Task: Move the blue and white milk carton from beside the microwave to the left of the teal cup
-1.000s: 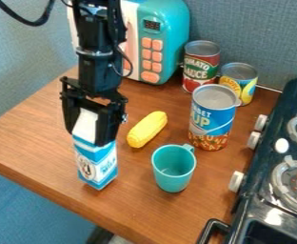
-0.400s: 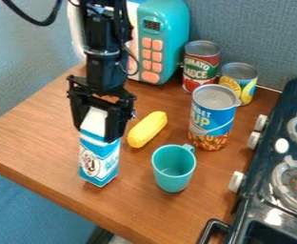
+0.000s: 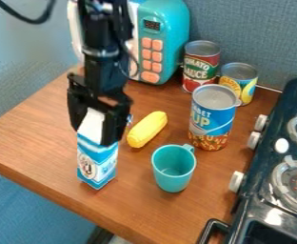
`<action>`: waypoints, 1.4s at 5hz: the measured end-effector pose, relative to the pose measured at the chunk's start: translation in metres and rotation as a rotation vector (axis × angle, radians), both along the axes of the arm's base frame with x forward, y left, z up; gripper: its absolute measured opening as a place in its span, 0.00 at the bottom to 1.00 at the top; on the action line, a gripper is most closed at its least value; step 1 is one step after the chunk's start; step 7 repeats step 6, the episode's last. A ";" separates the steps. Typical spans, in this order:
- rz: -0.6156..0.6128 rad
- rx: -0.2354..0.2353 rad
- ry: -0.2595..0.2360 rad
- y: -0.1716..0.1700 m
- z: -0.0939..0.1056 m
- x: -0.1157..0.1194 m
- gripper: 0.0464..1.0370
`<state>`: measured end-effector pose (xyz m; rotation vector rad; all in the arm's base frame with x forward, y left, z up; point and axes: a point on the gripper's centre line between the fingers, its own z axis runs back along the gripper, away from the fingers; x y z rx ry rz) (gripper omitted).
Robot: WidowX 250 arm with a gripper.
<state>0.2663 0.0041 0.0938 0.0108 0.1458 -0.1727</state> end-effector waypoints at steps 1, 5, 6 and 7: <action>0.016 -0.029 -0.022 0.005 0.014 -0.004 0.96; 0.041 -0.044 -0.114 0.024 0.053 0.042 0.96; -0.006 -0.022 -0.107 0.029 0.037 0.058 0.96; -0.006 -0.022 -0.107 0.029 0.037 0.058 0.96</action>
